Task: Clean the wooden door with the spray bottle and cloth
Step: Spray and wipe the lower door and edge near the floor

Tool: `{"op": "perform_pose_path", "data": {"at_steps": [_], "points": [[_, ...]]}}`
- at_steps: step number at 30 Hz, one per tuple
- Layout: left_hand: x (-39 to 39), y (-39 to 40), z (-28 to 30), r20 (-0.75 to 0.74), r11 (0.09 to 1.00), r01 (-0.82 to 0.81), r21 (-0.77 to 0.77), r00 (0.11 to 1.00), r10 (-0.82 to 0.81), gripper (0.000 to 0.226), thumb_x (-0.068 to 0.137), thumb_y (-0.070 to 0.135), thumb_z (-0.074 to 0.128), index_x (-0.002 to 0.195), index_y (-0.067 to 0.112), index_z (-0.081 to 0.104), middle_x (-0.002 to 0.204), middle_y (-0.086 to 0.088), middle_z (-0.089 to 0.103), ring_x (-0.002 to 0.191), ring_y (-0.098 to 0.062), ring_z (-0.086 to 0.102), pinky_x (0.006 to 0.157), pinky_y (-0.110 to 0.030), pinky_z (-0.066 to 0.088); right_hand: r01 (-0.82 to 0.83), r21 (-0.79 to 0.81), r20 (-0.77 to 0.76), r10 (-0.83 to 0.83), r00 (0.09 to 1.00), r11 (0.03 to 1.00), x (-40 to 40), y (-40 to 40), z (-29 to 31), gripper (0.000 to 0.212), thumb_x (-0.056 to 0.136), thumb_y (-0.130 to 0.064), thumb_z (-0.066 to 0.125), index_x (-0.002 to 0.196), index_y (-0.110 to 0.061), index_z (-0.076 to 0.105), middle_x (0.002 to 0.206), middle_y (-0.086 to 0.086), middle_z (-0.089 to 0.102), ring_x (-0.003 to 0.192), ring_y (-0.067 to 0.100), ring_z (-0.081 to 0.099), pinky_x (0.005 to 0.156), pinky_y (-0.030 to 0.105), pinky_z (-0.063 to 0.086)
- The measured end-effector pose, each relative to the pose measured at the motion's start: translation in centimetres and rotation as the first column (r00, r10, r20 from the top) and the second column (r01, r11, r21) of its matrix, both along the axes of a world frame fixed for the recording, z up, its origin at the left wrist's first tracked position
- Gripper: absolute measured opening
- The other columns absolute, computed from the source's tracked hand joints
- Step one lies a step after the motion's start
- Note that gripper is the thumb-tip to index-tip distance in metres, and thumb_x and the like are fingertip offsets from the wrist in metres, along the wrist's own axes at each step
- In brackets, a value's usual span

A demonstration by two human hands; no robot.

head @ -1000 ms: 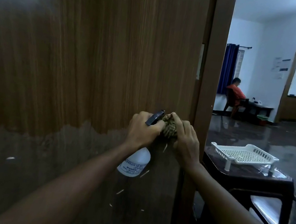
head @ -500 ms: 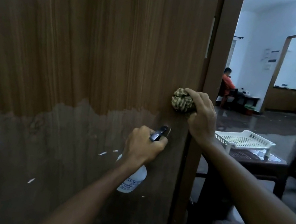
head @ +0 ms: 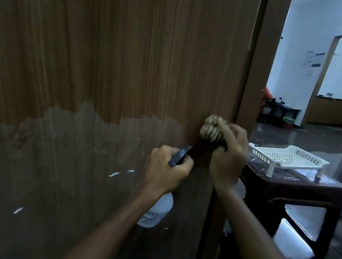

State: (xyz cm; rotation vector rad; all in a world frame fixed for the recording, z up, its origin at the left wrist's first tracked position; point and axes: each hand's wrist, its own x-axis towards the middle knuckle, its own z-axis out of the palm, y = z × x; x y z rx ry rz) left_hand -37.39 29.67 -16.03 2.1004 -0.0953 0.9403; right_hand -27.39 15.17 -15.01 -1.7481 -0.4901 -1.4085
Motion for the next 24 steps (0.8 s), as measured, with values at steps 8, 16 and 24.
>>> {"op": "perform_pose_path", "data": {"at_steps": [8, 16, 24], "points": [[-1.1, -0.9, 0.1, -0.085, 0.997, 0.003, -0.073, 0.996, -0.009, 0.042, 0.081, 0.038, 0.058, 0.061, 0.001, 0.06, 0.055, -0.017, 0.061, 0.053, -0.041, 0.061, 0.049, -0.055, 0.047, 0.047, -0.106, 0.014, -0.046, 0.999, 0.993, -2.0, 1.2, -9.3, 0.034, 0.107, -0.023, 0.047, 0.13, -0.013, 0.07, 0.118, 0.013, 0.066, 0.105, 0.031, 0.06, 0.079, 0.042, 0.057], [-1.7, -1.1, 1.8, -0.046, 0.996, -0.038, -0.083, 0.998, 0.034, 0.045, 0.08, 0.038, 0.06, 0.065, -0.004, 0.063, 0.061, -0.02, 0.066, 0.056, -0.041, 0.064, 0.052, -0.055, 0.05, -0.064, 0.104, 0.127, 0.051, 0.991, 0.993, -1.7, 5.0, 0.1, 0.05, 0.087, -0.009, 0.055, 0.134, -0.015, 0.068, 0.112, 0.005, 0.069, 0.102, 0.023, 0.062, 0.089, 0.018, 0.039], [-4.8, -0.1, -2.0, 0.006, 0.964, 0.006, -0.265, 1.0, -0.005, 0.037, 0.095, 0.014, 0.067, 0.062, -0.004, 0.065, 0.045, -0.003, 0.059, 0.039, -0.017, 0.055, 0.044, -0.033, 0.044, 0.017, 0.01, 0.181, -0.018, 0.983, 1.0, -2.5, 5.8, -1.2, 0.05, 0.092, 0.002, 0.05, 0.132, -0.02, 0.069, 0.112, 0.002, 0.064, 0.1, 0.017, 0.057, 0.082, 0.021, 0.044]]}}
